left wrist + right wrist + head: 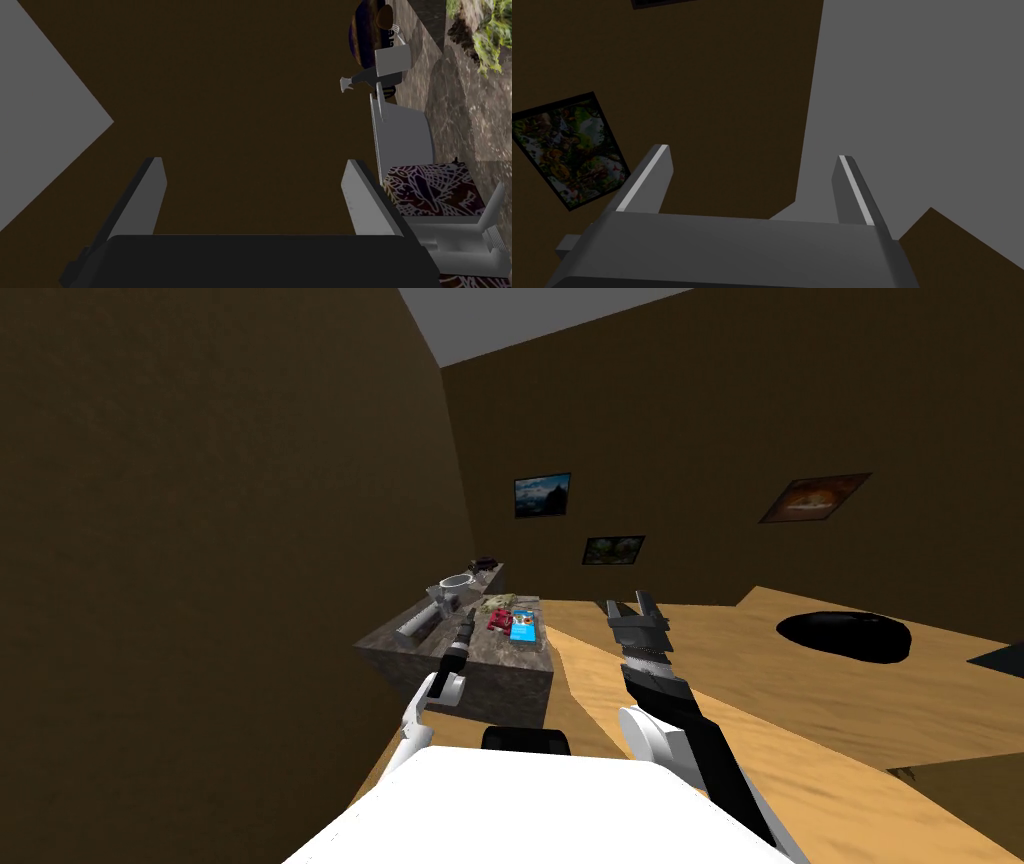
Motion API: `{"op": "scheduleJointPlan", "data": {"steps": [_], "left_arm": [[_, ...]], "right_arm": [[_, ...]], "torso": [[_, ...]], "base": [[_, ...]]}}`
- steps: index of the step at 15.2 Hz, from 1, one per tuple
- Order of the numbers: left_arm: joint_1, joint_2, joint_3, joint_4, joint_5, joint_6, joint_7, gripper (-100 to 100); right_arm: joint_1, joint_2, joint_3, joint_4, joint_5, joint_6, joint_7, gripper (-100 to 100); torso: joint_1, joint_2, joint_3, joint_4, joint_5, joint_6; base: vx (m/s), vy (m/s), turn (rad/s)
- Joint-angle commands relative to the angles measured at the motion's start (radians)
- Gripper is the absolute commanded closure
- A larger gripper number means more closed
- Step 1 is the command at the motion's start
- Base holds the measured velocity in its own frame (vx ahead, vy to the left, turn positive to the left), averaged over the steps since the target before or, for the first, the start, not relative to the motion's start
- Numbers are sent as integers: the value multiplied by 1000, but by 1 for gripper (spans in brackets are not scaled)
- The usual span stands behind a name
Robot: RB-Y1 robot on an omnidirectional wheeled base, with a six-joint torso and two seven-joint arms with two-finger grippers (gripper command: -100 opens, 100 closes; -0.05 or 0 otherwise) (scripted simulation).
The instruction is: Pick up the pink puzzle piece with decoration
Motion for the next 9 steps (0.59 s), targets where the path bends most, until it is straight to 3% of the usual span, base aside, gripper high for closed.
{"op": "scheduleJointPlan", "data": {"steps": [1, 2, 4, 9], "left_arm": [[-11, -5, -2, 38, -7, 4, -3, -100], [-11, -5, -2, 38, -7, 4, -3, -100], [-31, -16, -5, 90, -16, 11, -9, -100], [-55, -31, -9, 165, -28, 22, -17, -100]], "right_arm": [[0, 0, 0, 0, 0, 0, 0, 0], [0, 0, 0, 0, 0, 0, 0, 0], [0, 0, 0, 0, 0, 0, 0, 0], [0, 0, 0, 0, 0, 0, 0, 0]], "torso": [[0, 0, 0, 0, 0, 0], [0, 0, 0, 0, 0, 0], [0, 0, 0, 0, 0, 0], [0, 0, 0, 0, 0, 0]], "base": [[16, -3, -44], [15, -2, -35], [15, -3, -64], [15, -4, -59]]}}
